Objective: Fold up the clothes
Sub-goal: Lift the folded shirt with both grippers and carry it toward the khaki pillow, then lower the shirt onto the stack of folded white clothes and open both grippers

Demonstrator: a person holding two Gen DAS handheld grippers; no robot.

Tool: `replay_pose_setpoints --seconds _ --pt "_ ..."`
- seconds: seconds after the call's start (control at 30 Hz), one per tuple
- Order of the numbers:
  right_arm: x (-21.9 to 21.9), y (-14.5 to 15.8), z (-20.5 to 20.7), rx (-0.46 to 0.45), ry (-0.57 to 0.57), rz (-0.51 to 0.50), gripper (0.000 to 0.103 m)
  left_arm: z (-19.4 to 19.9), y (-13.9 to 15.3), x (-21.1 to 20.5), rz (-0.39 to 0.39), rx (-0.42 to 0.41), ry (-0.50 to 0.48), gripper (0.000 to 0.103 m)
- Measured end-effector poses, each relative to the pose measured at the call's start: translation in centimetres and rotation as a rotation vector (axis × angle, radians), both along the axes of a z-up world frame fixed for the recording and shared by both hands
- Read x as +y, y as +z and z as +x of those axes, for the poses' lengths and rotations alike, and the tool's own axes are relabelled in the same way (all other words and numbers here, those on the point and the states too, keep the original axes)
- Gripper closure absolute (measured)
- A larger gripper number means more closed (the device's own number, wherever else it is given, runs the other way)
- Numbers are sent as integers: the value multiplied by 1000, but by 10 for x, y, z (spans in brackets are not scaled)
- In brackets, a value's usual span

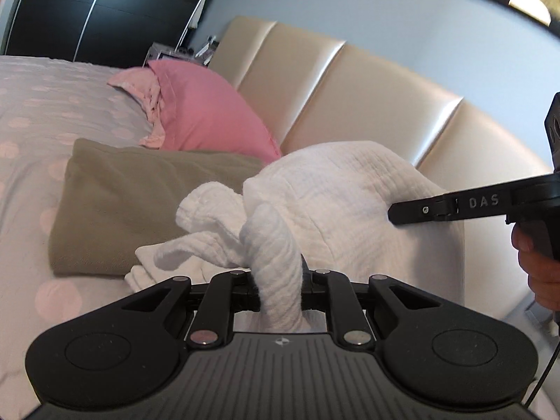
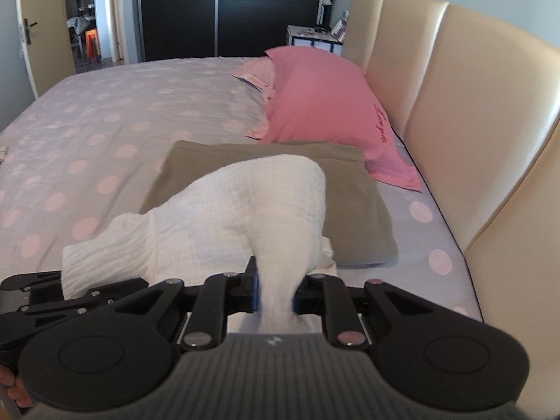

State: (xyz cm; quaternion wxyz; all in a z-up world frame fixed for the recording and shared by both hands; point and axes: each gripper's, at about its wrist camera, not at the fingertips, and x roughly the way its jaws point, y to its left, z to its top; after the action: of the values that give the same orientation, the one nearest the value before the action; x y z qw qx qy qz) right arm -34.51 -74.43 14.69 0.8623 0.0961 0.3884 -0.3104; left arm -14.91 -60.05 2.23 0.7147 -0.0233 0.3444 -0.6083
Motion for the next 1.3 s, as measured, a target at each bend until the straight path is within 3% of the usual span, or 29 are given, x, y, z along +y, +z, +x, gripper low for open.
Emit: replay_pose_setpoints --seconds 0.2,0.37,0.47,0.6,0.67,0.77,1.03,1.2,1.3 --pt "-56 -61 33 18 -27 52 85 26 -38 -51 107 -29 -3 90" --pt "-92 -109 59 21 -42 119 83 45 -66 -70 173 -3 -24 85" --pt "-107 -131 66 10 -78 151 73 52 -74 -73 190 -12 -56 81" --pt "-113 -139 61 -35 -108 163 64 62 -70 -64 189 -30 -74 67" --pt "-113 -134 52 -64 -123 161 56 67 -64 -57 183 -52 -70 65" --pt "-110 -121 29 -109 -160 172 37 73 -54 -50 179 -76 -53 65" --pt "-70 -111 -58 -153 -225 212 36 81 -29 -34 190 -117 -18 64" --pt "-48 -134 -101 -172 -293 253 37 55 -21 -14 182 -115 -87 64" --pt "-41 -157 -124 -230 -357 295 37 37 -26 -4 194 -98 -126 64"
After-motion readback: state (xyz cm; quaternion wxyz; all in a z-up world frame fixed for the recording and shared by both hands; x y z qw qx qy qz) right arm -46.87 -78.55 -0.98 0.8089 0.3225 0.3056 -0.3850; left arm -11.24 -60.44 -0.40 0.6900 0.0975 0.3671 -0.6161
